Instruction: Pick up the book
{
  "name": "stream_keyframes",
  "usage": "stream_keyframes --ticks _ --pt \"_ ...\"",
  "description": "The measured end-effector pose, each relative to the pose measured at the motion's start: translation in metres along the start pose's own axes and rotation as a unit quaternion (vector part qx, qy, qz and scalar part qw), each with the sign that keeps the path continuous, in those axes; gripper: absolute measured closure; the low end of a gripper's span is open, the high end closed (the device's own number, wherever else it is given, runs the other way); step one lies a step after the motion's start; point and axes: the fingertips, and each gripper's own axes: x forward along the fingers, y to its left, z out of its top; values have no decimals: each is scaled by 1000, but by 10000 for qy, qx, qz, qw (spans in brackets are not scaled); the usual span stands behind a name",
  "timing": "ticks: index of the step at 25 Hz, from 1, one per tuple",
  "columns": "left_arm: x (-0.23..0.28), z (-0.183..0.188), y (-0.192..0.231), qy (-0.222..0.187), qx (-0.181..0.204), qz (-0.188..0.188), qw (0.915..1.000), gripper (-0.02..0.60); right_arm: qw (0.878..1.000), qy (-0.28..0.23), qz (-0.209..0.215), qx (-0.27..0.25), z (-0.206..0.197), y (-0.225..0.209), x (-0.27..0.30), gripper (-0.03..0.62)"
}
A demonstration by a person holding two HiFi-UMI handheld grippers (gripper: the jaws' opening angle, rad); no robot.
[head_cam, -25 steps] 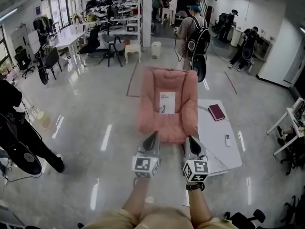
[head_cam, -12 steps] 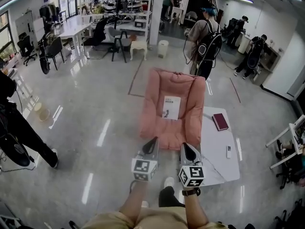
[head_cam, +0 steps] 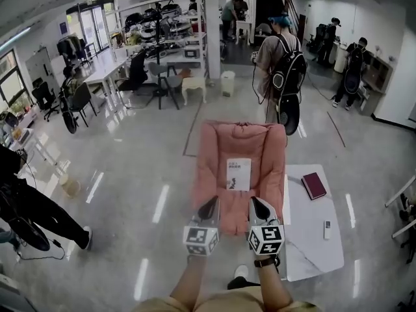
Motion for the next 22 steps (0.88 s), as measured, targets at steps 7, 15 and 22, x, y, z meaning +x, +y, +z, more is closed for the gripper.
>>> stream_keyframes --ticks 7,15,22 --pt "114 -19 -27 146 -5 -114 9998 577 9995 75 91 291 -4 -105 59 586" --pt "197 -61 -14 611 -45 -201 9979 577 9963 491 132 692 -45 -171 121 586" --pt "288 -105 38 929 -196 -438 9945 577 9939 856 14 699 -78 -207 215 586"
